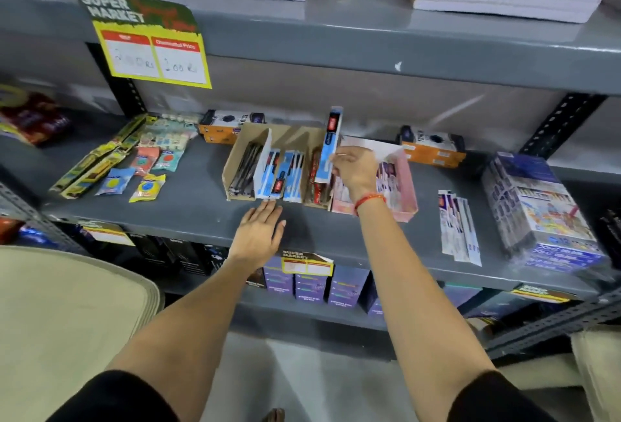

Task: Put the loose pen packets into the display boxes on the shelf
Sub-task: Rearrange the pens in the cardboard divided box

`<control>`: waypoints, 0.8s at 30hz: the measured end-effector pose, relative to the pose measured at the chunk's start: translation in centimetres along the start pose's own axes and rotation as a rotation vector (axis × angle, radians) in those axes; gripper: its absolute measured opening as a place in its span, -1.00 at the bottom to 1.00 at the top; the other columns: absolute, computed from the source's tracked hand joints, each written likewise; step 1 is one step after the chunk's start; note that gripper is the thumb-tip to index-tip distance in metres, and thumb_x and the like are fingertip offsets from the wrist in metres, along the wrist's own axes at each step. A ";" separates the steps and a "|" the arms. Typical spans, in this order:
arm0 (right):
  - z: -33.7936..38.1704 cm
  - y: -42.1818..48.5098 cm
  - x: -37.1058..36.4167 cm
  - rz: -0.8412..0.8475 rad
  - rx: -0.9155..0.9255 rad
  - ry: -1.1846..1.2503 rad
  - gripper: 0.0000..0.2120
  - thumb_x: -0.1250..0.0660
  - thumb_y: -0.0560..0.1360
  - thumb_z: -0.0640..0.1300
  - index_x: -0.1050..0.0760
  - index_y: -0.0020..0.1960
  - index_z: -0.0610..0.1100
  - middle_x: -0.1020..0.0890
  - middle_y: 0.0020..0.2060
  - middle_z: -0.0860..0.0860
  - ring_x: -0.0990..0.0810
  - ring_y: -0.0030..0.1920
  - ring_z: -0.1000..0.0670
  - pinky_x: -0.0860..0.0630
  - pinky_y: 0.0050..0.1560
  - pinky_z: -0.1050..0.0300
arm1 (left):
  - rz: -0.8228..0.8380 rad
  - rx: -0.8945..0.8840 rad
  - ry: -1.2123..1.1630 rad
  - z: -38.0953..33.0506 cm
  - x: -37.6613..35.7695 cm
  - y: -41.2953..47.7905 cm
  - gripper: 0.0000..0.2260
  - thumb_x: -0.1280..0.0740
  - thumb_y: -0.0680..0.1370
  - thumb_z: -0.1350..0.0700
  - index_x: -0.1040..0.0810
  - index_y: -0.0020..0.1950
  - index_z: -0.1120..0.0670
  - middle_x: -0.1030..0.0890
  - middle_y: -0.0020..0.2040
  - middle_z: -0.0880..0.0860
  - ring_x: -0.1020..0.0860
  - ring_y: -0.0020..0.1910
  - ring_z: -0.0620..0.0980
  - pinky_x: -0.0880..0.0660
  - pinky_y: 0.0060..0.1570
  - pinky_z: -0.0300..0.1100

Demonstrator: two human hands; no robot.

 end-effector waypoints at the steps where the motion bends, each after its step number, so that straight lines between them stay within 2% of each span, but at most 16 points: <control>1: 0.2 -0.2 -1.4 0.035 -0.006 0.026 -0.82 -0.38 0.44 -0.43 -0.57 0.02 -0.47 -0.58 -0.32 -0.12 -0.54 -0.33 -0.04 -0.62 -0.26 0.18 | -0.008 0.027 0.001 0.8 0.1 -0.2 -0.63 -0.13 0.64 0.07 -0.34 0.41 0.20 -0.35 0.44 0.17 -0.25 0.45 0.08 -0.12 0.43 0.01; 2: 0.6 -0.3 -2.7 0.062 -0.019 0.024 -0.81 -0.39 0.44 -0.42 -0.57 0.04 -0.46 -0.59 -0.31 -0.12 -0.55 -0.33 -0.04 -0.63 -0.26 0.19 | -0.010 0.058 -0.002 1.5 0.2 -0.5 -0.62 -0.13 0.64 0.07 -0.34 0.41 0.21 -0.35 0.43 0.18 -0.25 0.45 0.09 -0.13 0.43 0.02; 4: 0.6 -0.4 -4.9 0.096 -0.028 -0.062 -0.82 -0.38 0.44 -0.38 -0.61 0.04 -0.40 -0.66 -0.16 -0.21 -0.57 -0.23 -0.06 -0.64 -0.03 0.05 | 0.000 0.113 -0.001 2.7 0.1 -0.9 -0.61 -0.11 0.64 0.05 -0.32 0.42 0.21 -0.34 0.44 0.19 -0.23 0.45 0.10 -0.12 0.42 0.03; 6: 0.5 -0.6 -6.6 0.151 -0.084 -0.130 -0.78 -0.31 0.49 -0.35 -0.58 0.11 -0.39 -0.64 0.08 -0.30 -0.64 -0.29 0.01 -0.65 -0.05 0.16 | 0.001 0.123 0.005 3.0 0.0 -1.3 -0.55 -0.02 0.63 -0.01 -0.32 0.42 0.22 -0.34 0.44 0.20 -0.24 0.45 0.12 -0.14 0.42 0.05; 7: 0.5 -0.7 -7.6 0.189 -0.090 -0.174 -0.75 -0.27 0.52 -0.33 -0.54 0.16 -0.42 -0.60 0.16 -0.32 -0.69 -0.24 0.02 -0.65 -0.07 0.18 | -0.007 0.122 0.004 3.0 0.0 -1.4 -0.50 0.04 0.60 -0.04 -0.34 0.41 0.23 -0.36 0.42 0.20 -0.26 0.44 0.13 -0.17 0.41 0.06; 8: 1.0 -0.9 -8.3 0.200 -0.066 -0.227 -0.73 -0.25 0.53 -0.32 -0.52 0.17 -0.44 -0.58 0.17 -0.34 -0.71 -0.08 -0.05 -0.63 0.02 0.10 | -0.016 0.122 0.002 2.9 0.0 -1.5 -0.47 0.08 0.58 -0.05 -0.36 0.39 0.23 -0.38 0.41 0.20 -0.29 0.42 0.14 -0.21 0.39 0.07; 10: 2.0 -1.2 -9.4 0.185 -0.008 -0.327 -0.80 -0.26 0.52 -0.32 -0.54 0.00 -0.47 -0.60 0.08 -0.37 -0.60 0.14 -0.25 -0.56 0.14 -0.10 | -0.029 0.128 -0.004 2.7 0.0 -1.6 -0.46 0.09 0.56 -0.04 -0.41 0.35 0.24 -0.42 0.37 0.21 -0.36 0.38 0.16 -0.30 0.34 0.08; 12: 2.5 -1.3 -10.6 0.214 -0.030 -0.413 -0.79 -0.22 0.54 -0.34 -0.48 -0.25 -0.36 -0.58 0.02 -0.37 -0.57 0.17 -0.27 -0.52 0.15 -0.10 | -0.038 0.134 -0.020 2.9 0.0 -1.6 -0.49 0.06 0.57 0.01 -0.45 0.32 0.24 -0.46 0.34 0.21 -0.42 0.34 0.17 -0.36 0.30 0.08; 14: 1.6 -1.4 -11.0 0.290 -0.110 -0.454 -0.80 -0.16 0.59 -0.32 -0.49 -0.16 -0.30 -0.55 0.18 -0.34 -0.52 0.24 -0.24 -0.48 0.17 0.01 | -0.049 0.131 -0.028 2.9 -0.1 -1.5 -0.52 0.04 0.56 0.04 -0.47 0.30 0.24 -0.48 0.32 0.22 -0.44 0.31 0.17 -0.40 0.27 0.07; 15: 0.6 -1.5 -11.1 0.333 -0.176 -0.452 -0.79 -0.14 0.60 -0.32 -0.48 -0.16 -0.27 -0.51 0.26 -0.31 -0.49 0.28 -0.22 -0.47 0.11 0.08 | -0.058 0.129 -0.034 2.9 -0.1 -1.5 -0.53 0.03 0.56 0.05 -0.48 0.29 0.25 -0.49 0.31 0.22 -0.45 0.31 0.16 -0.41 0.26 0.06; 17: -1.2 -1.5 -11.7 0.441 -0.206 -0.498 -0.67 -0.11 0.61 -0.32 -0.32 -0.31 -0.13 -0.45 0.35 -0.27 -0.43 0.33 -0.18 -0.42 0.05 0.15 | -0.068 0.124 -0.046 3.0 -0.2 -1.3 -0.55 0.01 0.55 0.08 -0.49 0.28 0.25 -0.51 0.29 0.23 -0.47 0.29 0.17 -0.43 0.25 0.05; 18: -1.7 -1.6 -11.8 0.469 -0.199 -0.532 -0.67 -0.09 0.62 -0.31 -0.30 -0.31 -0.11 -0.43 0.37 -0.25 -0.43 0.35 -0.17 -0.43 0.09 0.14 | -0.072 0.119 -0.048 3.0 -0.2 -1.3 -0.55 0.00 0.54 0.09 -0.50 0.27 0.26 -0.52 0.28 0.23 -0.48 0.28 0.17 -0.43 0.24 0.05; 19: -2.1 -1.5 -11.9 0.488 -0.199 -0.552 -0.72 -0.09 0.63 -0.29 -0.37 -0.23 -0.12 -0.43 0.38 -0.24 -0.43 0.36 -0.15 -0.44 0.13 0.12 | -0.076 0.114 -0.048 3.0 -0.1 -1.3 -0.56 0.00 0.54 0.10 -0.51 0.26 0.26 -0.52 0.28 0.23 -0.49 0.27 0.17 -0.44 0.24 0.06; 20: -2.4 -1.3 -12.0 0.492 -0.206 -0.557 -0.79 -0.08 0.63 -0.28 -0.47 -0.06 -0.17 -0.43 0.39 -0.23 -0.42 0.37 -0.15 -0.44 0.14 0.11 | -0.080 0.111 -0.046 3.0 -0.1 -1.3 -0.56 0.00 0.53 0.11 -0.51 0.25 0.26 -0.52 0.27 0.24 -0.49 0.26 0.17 -0.44 0.23 0.06; 22: -2.3 -0.5 -12.4 0.409 -0.192 -0.517 -0.72 -0.09 0.64 -0.29 -0.44 0.27 -0.34 -0.45 0.35 -0.28 -0.45 0.35 -0.18 -0.45 0.20 0.07 | -0.083 0.112 -0.039 3.0 -0.1 -1.2 -0.55 0.00 0.53 0.12 -0.51 0.25 0.27 -0.53 0.27 0.24 -0.49 0.26 0.18 -0.44 0.23 0.07; 24: -2.7 0.2 -12.7 0.388 -0.090 -0.659 -0.68 -0.09 0.64 -0.27 -0.39 0.32 -0.39 -0.47 0.33 -0.29 -0.47 0.32 -0.19 -0.45 0.21 0.06 | -0.090 0.110 -0.033 2.9 0.0 -1.2 -0.55 0.00 0.53 0.12 -0.52 0.24 0.27 -0.53 0.26 0.24 -0.50 0.26 0.18 -0.44 0.23 0.07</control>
Point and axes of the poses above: each hand's wrist, its own y-axis towards the middle knuckle, its own x-axis out of the back of the hand, z = x × y, the point moved 4 cm from there along y, towards the middle knuckle
